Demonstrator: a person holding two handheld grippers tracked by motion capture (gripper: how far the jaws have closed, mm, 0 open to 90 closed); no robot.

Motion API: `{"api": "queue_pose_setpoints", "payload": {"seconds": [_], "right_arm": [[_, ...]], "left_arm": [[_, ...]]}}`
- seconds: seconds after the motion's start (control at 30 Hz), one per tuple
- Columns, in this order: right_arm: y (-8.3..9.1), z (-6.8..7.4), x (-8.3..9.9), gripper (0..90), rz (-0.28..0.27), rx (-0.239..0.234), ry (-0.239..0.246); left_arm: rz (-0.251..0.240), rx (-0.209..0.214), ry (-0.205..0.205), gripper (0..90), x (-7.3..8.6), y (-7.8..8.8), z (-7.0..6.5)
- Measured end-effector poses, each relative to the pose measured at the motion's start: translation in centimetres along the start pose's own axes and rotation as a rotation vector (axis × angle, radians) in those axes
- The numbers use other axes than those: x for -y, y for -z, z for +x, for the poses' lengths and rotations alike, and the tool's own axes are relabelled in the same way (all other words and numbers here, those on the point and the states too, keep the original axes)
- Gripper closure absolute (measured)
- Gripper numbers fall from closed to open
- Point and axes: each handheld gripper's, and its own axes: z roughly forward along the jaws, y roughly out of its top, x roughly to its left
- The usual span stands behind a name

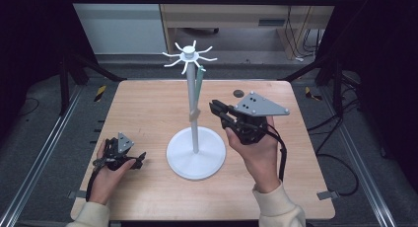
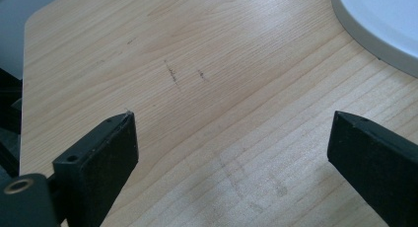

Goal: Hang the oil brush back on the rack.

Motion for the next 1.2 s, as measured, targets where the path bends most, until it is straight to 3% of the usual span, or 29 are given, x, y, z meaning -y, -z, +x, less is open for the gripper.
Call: {"api": "queue_pose_setpoints", "payload": {"seconds": [0.2, 0.5, 0.8, 0.97, 1.1, 1.2], "right_arm": [[0.5, -0.3, 0.1, 84.2, 0.003, 0.012, 0.004], [1.3, -2.0, 1.2, 78.1, 0.054, 0.106, -0.003], [1.2, -3.0, 1.9, 54.1, 0.068, 0.194, -0.026], [1.2, -3.4, 2.0, 40.2, 0.071, 0.215, -0.034], [1.0, -3.7, 2.2, 32.0, 0.075, 0.231, -0.028], [0.8, -4.0, 2.5, 20.8, 0.079, 0.272, -0.016]], "left_arm": [[-0.003, 0.000, 0.004, 4.7, 0.0, 0.0, 0.0], [-0.003, 0.003, 0.000, 4.7, 0.0, 0.0, 0.0], [-0.003, 0.002, 0.004, 4.7, 0.0, 0.0, 0.0], [-0.003, 0.004, 0.005, 4.7, 0.0, 0.0, 0.1], [-0.002, 0.005, 0.005, 4.6, 0.0, 0.0, 0.0], [-0.002, 0.005, 0.006, 4.6, 0.0, 0.0, 0.0]]}}
